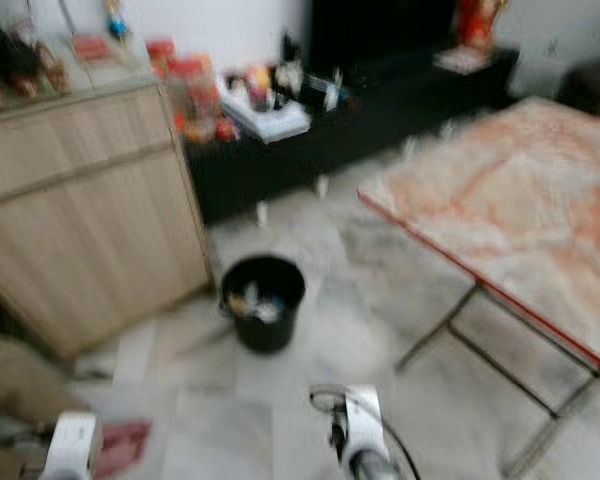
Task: Picking trash to rubbish bin
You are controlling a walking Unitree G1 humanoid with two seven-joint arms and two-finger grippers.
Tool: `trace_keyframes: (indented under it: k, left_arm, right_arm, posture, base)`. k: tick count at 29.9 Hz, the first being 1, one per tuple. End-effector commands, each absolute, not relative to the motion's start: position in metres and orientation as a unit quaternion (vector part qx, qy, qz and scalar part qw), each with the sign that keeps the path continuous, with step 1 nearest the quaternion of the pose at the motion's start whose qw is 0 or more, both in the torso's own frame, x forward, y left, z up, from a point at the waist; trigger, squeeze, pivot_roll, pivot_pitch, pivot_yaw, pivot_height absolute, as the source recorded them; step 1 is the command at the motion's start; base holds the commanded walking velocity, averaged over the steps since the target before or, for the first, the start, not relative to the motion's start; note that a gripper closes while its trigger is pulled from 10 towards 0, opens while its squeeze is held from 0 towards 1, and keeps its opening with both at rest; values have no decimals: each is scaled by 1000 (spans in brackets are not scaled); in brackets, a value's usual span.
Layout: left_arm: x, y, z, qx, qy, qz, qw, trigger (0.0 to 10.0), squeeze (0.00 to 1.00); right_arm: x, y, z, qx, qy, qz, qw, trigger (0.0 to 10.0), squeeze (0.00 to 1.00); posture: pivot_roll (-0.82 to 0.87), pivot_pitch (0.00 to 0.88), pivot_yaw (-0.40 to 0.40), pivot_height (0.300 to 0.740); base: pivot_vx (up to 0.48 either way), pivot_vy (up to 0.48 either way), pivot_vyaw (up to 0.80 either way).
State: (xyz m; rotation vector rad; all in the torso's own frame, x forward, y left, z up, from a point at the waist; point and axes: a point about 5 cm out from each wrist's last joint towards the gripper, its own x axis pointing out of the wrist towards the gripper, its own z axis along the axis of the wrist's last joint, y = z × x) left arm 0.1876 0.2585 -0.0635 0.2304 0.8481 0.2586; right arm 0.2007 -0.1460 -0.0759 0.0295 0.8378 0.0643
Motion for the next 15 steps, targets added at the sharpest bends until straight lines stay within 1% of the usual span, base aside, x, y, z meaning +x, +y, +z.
trace_keyframes:
  k: [1, 15]
  left_arm:
    - [191, 253, -63, 110, 405, 119, 900, 10000, 0]
    - [192, 255, -62, 111, 403, 121, 901, 10000, 0]
  right_arm:
    - [194, -156, -79, 18, 416, 13, 909, 10000, 0]
    - [200, -150, -76, 36, 403, 21, 914, 10000, 0]
  posture:
    - [201, 0, 8, 740]
    - [210, 0, 10, 740]
  base:
    - [307, 0, 0]
    - [312, 0, 0]
